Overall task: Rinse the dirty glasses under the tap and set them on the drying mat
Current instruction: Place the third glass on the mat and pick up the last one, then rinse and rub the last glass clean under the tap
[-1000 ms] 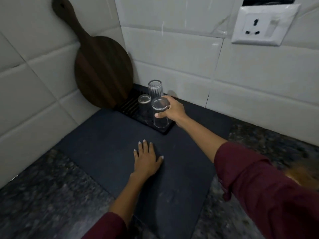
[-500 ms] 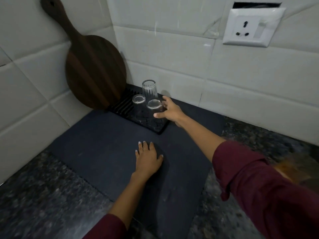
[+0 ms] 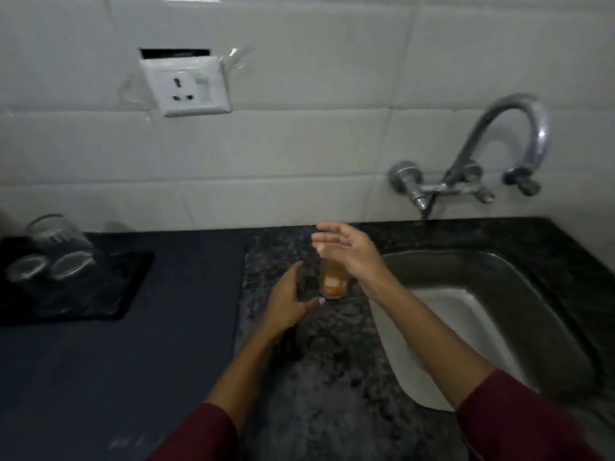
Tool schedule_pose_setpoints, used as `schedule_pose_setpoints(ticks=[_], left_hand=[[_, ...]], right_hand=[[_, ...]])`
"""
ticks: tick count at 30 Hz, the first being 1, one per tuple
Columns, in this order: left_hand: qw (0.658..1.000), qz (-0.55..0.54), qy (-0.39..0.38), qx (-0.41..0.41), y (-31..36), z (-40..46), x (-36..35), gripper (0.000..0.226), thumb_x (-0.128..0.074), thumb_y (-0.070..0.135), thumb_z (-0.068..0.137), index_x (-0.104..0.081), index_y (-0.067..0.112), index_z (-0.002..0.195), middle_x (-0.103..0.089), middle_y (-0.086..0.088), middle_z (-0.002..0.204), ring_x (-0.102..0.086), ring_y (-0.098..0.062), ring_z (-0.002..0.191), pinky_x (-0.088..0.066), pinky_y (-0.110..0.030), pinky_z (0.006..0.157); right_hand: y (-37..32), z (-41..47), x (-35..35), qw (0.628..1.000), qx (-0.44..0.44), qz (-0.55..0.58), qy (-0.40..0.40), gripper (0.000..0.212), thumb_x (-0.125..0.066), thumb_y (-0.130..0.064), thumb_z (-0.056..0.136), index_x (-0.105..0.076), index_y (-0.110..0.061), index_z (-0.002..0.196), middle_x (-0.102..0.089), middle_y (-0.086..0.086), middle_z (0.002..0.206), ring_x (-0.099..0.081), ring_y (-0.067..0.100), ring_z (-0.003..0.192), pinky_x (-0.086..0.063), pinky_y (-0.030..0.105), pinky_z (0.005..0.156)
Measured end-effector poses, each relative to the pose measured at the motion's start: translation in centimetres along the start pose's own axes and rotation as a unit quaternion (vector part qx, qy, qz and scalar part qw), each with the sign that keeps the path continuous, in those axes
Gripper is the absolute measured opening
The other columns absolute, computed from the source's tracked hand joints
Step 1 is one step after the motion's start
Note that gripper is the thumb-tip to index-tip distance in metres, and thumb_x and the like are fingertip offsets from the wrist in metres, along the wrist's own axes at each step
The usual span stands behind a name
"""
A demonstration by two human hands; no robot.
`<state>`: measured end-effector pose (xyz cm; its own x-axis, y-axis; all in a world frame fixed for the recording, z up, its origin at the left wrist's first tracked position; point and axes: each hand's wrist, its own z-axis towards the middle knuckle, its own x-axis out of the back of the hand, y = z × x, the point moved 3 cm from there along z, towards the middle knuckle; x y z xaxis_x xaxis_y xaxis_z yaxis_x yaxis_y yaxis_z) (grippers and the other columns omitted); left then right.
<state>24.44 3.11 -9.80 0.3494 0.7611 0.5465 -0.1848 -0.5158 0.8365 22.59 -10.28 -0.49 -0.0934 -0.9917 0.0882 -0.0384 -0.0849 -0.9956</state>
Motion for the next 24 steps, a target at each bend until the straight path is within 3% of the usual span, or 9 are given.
schedule_pose_setpoints(ticks=[2,4,8,11,14,19,22,24], left_hand=[[0.999,-0.026,0.009,0.031,0.7,1.4,-1.8,0.101,-0.084,0.03,0.069,-0.025,0.01,0.149,-0.036,-0.008,0.151,-0.037,-0.023,0.138,-0.033,-0.031,0.109],[0.996,-0.062,0.034,0.051,1.2,2.6,-3.3,0.106,-0.088,0.025,0.063,-0.027,0.01,0.148,-0.044,-0.007,0.146,-0.044,-0.022,0.133,-0.036,-0.031,0.107],[0.988,-0.075,0.106,0.088,2.4,3.9,-5.2,0.086,-0.087,0.022,0.065,-0.042,0.009,0.137,-0.059,-0.012,0.13,-0.057,-0.027,0.117,-0.043,-0.031,0.097],[0.986,-0.018,0.149,0.077,4.1,3.9,-6.0,0.072,-0.086,0.025,0.066,-0.05,0.008,0.127,-0.063,-0.014,0.121,-0.06,-0.029,0.11,-0.044,-0.028,0.088],[0.987,-0.035,0.152,0.042,5.8,3.5,-7.2,0.07,-0.086,0.025,0.065,-0.052,0.008,0.124,-0.065,-0.011,0.115,-0.061,-0.026,0.106,-0.043,-0.025,0.084],[0.995,-0.034,0.099,0.007,8.5,2.4,-10.7,0.071,-0.088,0.026,0.062,-0.056,0.011,0.123,-0.066,-0.002,0.11,-0.061,-0.016,0.099,-0.047,-0.022,0.085],[0.996,-0.041,0.082,0.001,9.3,1.6,-13.2,0.067,-0.089,0.025,0.061,-0.057,0.014,0.12,-0.064,0.004,0.104,-0.06,-0.012,0.096,-0.043,-0.007,0.073],[0.997,-0.035,0.071,0.0,9.5,1.3,-14.5,0.071,-0.089,0.027,0.062,-0.055,0.015,0.123,-0.062,0.006,0.106,-0.06,-0.01,0.097,-0.041,-0.009,0.074]], right_hand=[[0.5,-0.2,4.3,0.997,-0.003,-0.001,0.071,0.026,-0.059,0.005,0.085,-0.058,-0.005,0.11,-0.065,0.018,0.109,-0.061,0.021,0.094,-0.05,0.02,0.078],[1.5,0.0,8.1,0.989,-0.003,-0.044,0.144,0.024,-0.06,0.003,0.085,-0.059,-0.008,0.106,-0.066,0.017,0.111,-0.061,0.017,0.091,-0.052,0.027,0.083],[2.6,0.8,14.1,0.948,-0.005,-0.189,0.255,0.038,-0.061,-0.005,0.084,-0.054,-0.008,0.122,-0.06,0.009,0.124,-0.058,0.02,0.106,-0.046,0.03,0.094],[2.5,2.6,16.2,0.929,-0.016,-0.279,0.243,0.05,-0.062,-0.015,0.086,-0.044,-0.007,0.131,-0.051,0.013,0.131,-0.052,0.029,0.118,-0.043,0.036,0.097],[1.9,4.9,16.9,0.915,-0.01,-0.347,0.204,0.062,-0.061,-0.025,0.088,-0.032,-0.003,0.138,-0.046,0.02,0.135,-0.048,0.036,0.121,-0.043,0.044,0.098],[0.8,6.2,17.7,0.887,-0.009,-0.413,0.208,0.035,-0.04,-0.011,0.096,-0.033,0.0,0.129,-0.059,0.027,0.117,-0.057,0.043,0.105,-0.046,0.046,0.081],[1.0,6.0,18.3,0.86,0.025,-0.476,0.185,0.037,-0.032,-0.005,0.096,-0.031,0.0,0.133,-0.06,0.028,0.114,-0.057,0.043,0.103,-0.044,0.045,0.076],[1.0,6.0,18.4,0.84,0.062,-0.517,0.156,0.042,-0.031,-0.004,0.095,-0.027,-0.001,0.137,-0.06,0.027,0.111,-0.058,0.042,0.1,-0.043,0.044,0.073]])
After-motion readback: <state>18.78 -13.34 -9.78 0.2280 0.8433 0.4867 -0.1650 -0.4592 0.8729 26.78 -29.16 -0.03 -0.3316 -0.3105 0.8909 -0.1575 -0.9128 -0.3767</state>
